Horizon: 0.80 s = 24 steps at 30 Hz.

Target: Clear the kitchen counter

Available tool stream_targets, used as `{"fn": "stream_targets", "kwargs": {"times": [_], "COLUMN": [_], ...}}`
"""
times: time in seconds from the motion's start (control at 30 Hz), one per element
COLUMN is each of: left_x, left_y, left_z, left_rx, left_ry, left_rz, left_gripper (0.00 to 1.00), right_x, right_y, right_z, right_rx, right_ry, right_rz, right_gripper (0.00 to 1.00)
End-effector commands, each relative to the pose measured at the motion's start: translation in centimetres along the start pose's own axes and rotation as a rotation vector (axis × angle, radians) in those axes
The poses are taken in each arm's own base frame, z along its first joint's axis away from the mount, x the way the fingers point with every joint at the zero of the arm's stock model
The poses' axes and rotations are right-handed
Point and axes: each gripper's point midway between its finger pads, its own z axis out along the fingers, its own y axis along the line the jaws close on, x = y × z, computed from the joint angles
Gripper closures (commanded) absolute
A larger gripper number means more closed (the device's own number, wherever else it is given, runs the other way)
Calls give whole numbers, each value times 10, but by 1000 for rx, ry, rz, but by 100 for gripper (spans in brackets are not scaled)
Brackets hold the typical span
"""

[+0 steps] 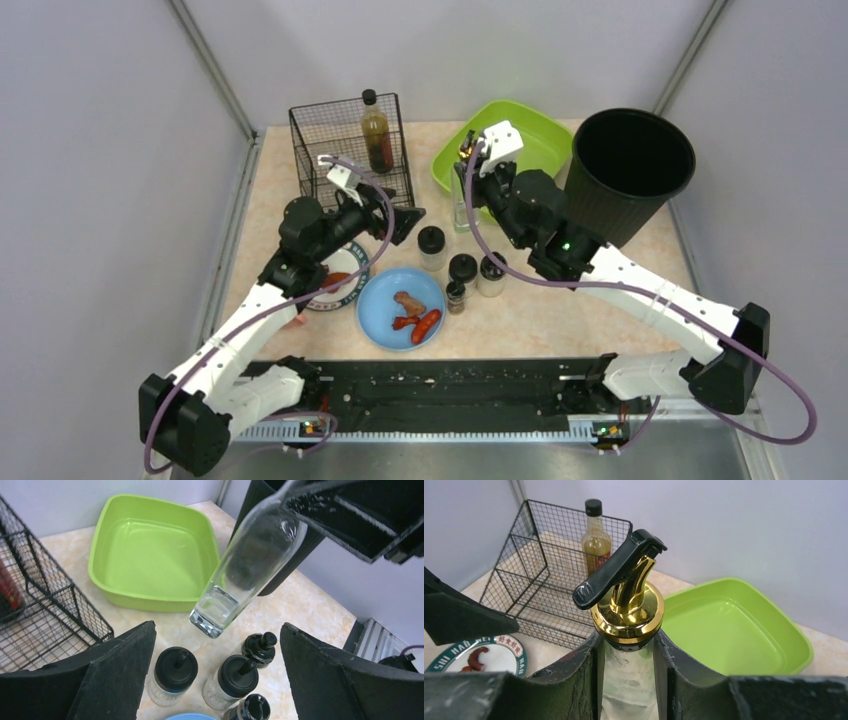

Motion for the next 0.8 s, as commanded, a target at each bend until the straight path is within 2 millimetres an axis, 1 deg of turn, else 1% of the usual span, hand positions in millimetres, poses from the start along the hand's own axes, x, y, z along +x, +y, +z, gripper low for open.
{"fn": "stream_targets", "kwargs": {"times": [0.0, 0.07, 0.1, 0.13, 0.17, 0.37, 0.5, 0.6, 0.7, 0.77], "left_x": [-49, -56, -59, -63, -66, -84, -94, -98, -101, -101], "left_y": [-35, -44, -48, -52, -56, -67, -78, -86, -88, -88], "left_z": [3, 4, 5, 5, 6, 6, 3, 4, 8, 12], "left_rx": [133, 160, 173, 182, 194, 220, 267, 303, 313, 314], "left_ry": [-143, -161, -172, -185, -194, -255, -299, -313, -319, -320], "left_rz": [132, 167, 186, 204, 219, 323, 362, 358, 345, 336], "left_gripper": [1, 1, 1, 1, 1, 1, 1, 1, 1, 1], "right_x": [-88, -97, -98, -105, -105, -121, -126, -129, -129, -130], "right_y": [-7, -3, 1, 3, 6, 19, 28, 35, 43, 49], "right_z": [-16, -17, -17, -18, -18, -20, -19, -18, -18, -19], "right_rx": [-41, -72, -90, -106, -125, -200, -249, -283, -310, -333], "right_ry": [-172, -168, -154, -156, -142, -109, -79, -77, -75, -71], "right_rz": [69, 75, 74, 78, 79, 95, 98, 99, 98, 127], "right_gripper": [100, 100, 100, 100, 100, 100, 100, 100, 100, 100]}}
